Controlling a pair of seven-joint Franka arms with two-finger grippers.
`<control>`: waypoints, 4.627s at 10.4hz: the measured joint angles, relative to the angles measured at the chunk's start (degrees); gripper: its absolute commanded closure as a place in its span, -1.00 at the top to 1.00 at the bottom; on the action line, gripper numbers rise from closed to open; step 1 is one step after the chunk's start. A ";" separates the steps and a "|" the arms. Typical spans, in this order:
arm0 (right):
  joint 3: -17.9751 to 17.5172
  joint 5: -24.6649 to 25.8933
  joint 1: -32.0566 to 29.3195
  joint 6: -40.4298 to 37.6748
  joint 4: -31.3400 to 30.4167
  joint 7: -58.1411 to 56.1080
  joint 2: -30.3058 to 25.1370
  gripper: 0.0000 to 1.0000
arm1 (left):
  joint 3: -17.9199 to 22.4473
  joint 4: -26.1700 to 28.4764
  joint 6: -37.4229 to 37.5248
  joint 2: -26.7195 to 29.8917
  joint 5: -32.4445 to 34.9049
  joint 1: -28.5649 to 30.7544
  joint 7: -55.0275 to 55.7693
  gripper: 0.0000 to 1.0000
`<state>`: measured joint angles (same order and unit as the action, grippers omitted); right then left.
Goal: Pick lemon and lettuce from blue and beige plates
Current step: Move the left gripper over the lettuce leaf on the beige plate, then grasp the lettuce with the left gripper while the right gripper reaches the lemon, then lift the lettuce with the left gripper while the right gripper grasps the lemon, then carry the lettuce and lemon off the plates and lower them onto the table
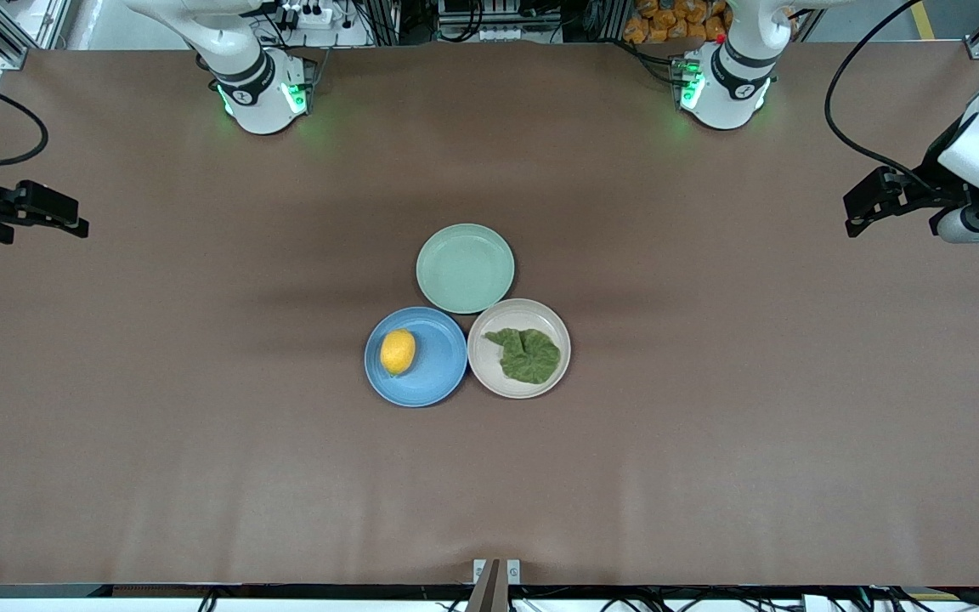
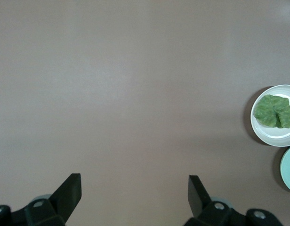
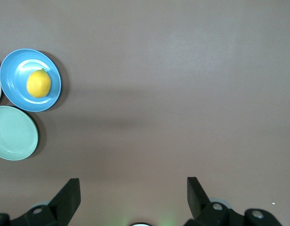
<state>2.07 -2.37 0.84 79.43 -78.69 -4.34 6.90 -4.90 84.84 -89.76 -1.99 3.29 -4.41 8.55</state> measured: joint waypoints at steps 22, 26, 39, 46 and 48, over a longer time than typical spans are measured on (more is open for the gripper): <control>-0.71 -3.35 5.53 14.33 -2.74 12.64 8.92 1.00 | -2.75 1.44 -53.70 -43.77 0.29 -29.33 16.70 1.00; -0.80 -7.72 12.49 24.72 -3.44 19.14 20.61 1.00 | 0.94 1.26 -57.57 -48.01 0.98 -32.97 17.29 0.45; -0.96 -12.77 25.51 40.49 -3.34 35.74 37.51 1.00 | 1.97 -1.20 -52.47 -42.62 1.01 -34.19 24.28 -1.00; -0.92 -12.84 25.91 40.64 -2.76 35.90 39.28 -1.00 | 2.92 -0.83 -33.10 -29.15 1.11 -19.54 21.52 -1.00; -0.61 -12.85 25.59 40.19 -1.34 35.90 38.00 -1.00 | 2.89 0.65 -30.61 -29.72 1.11 -13.00 18.13 -1.00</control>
<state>1.46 -15.22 26.43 119.62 -80.03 31.56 44.90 -2.01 85.49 -120.36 -31.71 4.40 -17.41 26.67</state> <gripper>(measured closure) 0.366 0.965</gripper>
